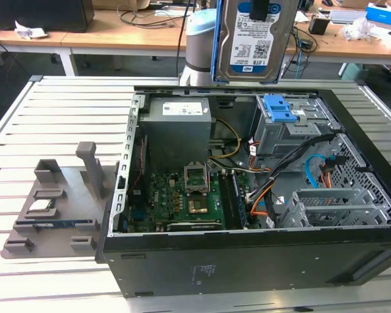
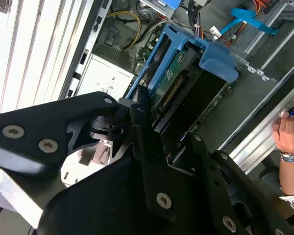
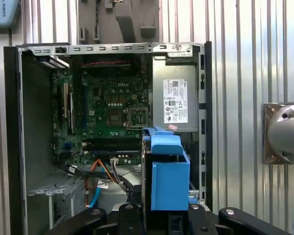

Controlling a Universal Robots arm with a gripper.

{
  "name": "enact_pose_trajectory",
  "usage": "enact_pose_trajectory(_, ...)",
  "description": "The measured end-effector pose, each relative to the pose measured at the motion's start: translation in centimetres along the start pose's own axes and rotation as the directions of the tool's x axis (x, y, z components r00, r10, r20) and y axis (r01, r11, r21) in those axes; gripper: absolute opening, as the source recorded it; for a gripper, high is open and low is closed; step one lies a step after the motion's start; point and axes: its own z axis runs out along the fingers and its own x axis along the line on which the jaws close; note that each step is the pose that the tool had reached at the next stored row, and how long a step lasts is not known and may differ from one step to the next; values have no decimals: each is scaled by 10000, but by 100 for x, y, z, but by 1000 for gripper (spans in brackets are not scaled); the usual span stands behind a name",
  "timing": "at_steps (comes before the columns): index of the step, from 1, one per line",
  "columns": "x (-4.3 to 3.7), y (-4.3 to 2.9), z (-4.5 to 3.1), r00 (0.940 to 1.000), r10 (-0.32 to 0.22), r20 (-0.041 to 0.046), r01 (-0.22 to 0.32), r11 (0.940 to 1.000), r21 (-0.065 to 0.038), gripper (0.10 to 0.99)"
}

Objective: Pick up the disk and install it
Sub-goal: 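Pick up the disk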

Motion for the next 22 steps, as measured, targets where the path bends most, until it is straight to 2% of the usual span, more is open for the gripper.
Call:
enact_pose_trajectory(5,-10,-271,1,10000,0,-1,0,10000,0,353)
enact_pose_trajectory(7,-12,-340,1,10000,-1,-1,1,10000,0,353)
enact_pose_trajectory(9,-16,-449,2,10000,-1,0,1,10000,0,353)
enact_pose_trajectory(11,-20,-583,3,10000,0,-1,0,10000,0,353)
enact_pose_trajectory(12,-24,-672,3,10000,-1,0,1,10000,0,353)
enact_pose_trajectory(17,-36,-995,5,10000,-1,0,1,10000,0,353)
enact_pose_trajectory(19,-38,-1057,5,10000,1,0,-1,10000,0,353)
enact_pose_trajectory(22,-39,-1068,6,10000,2,0,-2,10000,0,353)
